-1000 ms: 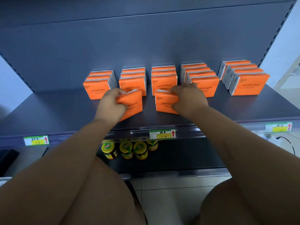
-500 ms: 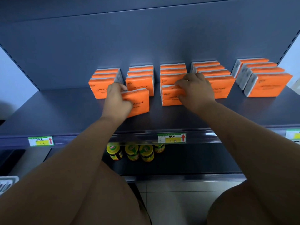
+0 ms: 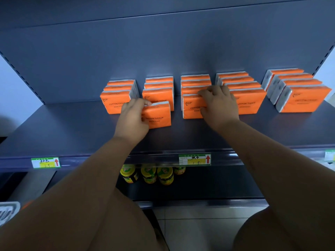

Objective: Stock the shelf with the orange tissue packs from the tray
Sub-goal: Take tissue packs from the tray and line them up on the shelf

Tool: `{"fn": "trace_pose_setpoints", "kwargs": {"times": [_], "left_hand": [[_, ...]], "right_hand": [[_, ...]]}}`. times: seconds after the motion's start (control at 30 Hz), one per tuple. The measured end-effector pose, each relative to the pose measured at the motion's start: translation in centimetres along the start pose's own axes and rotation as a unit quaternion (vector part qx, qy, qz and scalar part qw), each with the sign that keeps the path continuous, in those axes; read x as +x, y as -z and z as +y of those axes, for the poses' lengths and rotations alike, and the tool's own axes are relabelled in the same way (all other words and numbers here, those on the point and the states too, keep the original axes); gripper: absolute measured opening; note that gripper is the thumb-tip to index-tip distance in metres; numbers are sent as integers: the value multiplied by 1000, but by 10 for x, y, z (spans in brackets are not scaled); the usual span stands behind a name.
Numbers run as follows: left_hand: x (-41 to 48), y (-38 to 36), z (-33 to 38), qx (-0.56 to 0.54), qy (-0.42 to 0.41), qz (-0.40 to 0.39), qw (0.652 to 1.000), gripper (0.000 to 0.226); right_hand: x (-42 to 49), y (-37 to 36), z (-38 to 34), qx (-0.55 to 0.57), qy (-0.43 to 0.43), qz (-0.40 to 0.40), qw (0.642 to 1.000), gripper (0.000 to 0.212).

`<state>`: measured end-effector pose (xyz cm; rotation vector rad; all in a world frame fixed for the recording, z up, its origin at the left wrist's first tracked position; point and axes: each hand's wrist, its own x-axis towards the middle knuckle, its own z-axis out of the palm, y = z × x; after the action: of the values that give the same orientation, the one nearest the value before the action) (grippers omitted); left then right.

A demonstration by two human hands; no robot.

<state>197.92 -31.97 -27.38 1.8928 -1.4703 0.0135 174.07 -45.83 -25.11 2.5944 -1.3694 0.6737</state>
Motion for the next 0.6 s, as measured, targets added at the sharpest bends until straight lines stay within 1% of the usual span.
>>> {"fn": "trace_pose_setpoints", "kwargs": {"times": [0.2, 0.37, 0.6], "left_hand": [[2, -2, 0, 0, 10, 10, 1000, 61], [3, -5, 2, 4, 3, 12, 1000, 60], [5, -4, -1, -21, 3, 16, 1000, 58]], "right_hand": [[2, -2, -7, -21, -8, 5, 1000, 57], [3, -6, -10, -46, -22, 14, 999, 64], [4, -11, -10, -55, -44, 10, 997, 53]]}}
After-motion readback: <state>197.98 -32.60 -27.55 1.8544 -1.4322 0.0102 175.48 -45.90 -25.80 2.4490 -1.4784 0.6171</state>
